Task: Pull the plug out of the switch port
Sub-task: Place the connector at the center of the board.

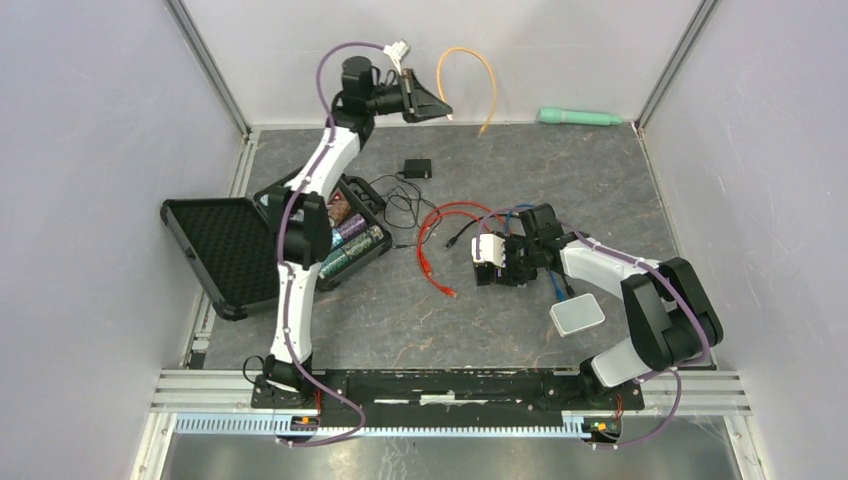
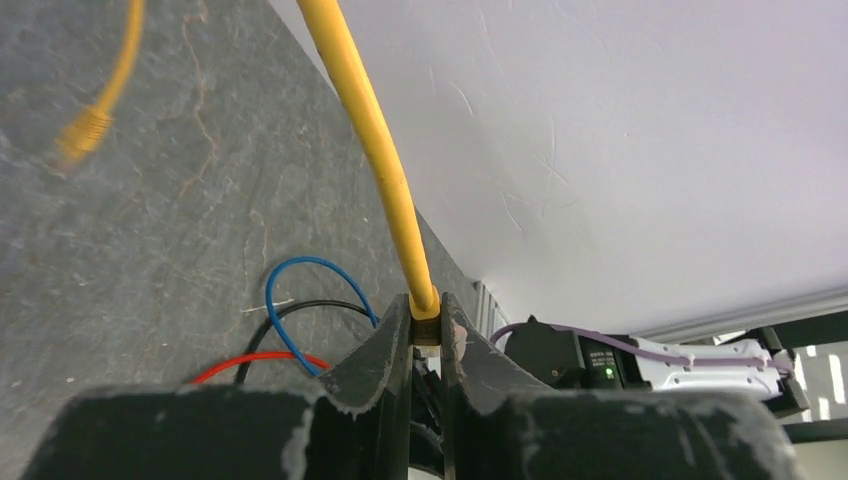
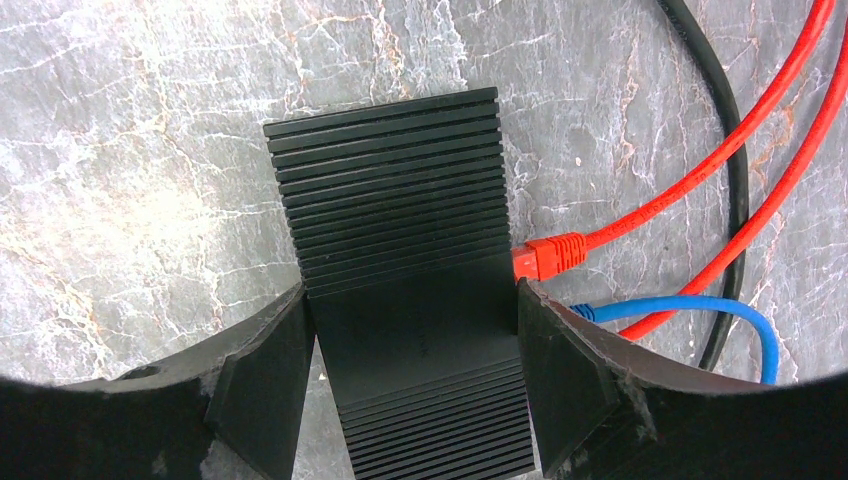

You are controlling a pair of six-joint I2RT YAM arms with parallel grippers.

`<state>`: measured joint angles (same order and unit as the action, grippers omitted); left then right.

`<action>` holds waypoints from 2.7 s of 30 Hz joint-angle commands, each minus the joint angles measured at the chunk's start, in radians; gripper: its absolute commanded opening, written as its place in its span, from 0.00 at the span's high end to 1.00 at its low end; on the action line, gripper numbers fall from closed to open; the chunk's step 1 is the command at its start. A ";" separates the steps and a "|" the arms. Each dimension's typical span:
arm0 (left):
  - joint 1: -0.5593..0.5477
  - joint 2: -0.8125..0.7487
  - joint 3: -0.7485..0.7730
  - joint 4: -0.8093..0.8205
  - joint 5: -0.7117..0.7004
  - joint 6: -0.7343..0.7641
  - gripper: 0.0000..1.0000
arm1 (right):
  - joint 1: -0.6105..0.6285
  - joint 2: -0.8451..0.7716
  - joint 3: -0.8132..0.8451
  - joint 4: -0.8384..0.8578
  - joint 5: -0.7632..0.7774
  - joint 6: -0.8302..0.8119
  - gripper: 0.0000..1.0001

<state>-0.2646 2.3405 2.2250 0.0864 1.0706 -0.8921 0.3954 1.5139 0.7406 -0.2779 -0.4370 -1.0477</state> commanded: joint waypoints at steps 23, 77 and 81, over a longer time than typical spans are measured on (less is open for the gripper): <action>-0.097 0.291 0.016 -0.235 -0.193 0.102 0.77 | -0.002 0.016 -0.035 -0.050 0.036 0.024 0.89; -0.259 -0.681 -1.099 -0.170 -0.394 0.344 0.08 | 0.100 -0.113 -0.124 0.058 0.005 -0.265 0.86; -0.269 -0.622 -1.136 -0.103 -0.404 0.270 0.13 | 0.100 -0.163 -0.177 0.144 -0.007 -0.211 0.86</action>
<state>-0.5304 1.6875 1.1252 -0.1459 0.6739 -0.4938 0.4885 1.3888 0.6266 -0.2310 -0.3840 -1.3327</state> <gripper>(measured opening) 0.890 0.721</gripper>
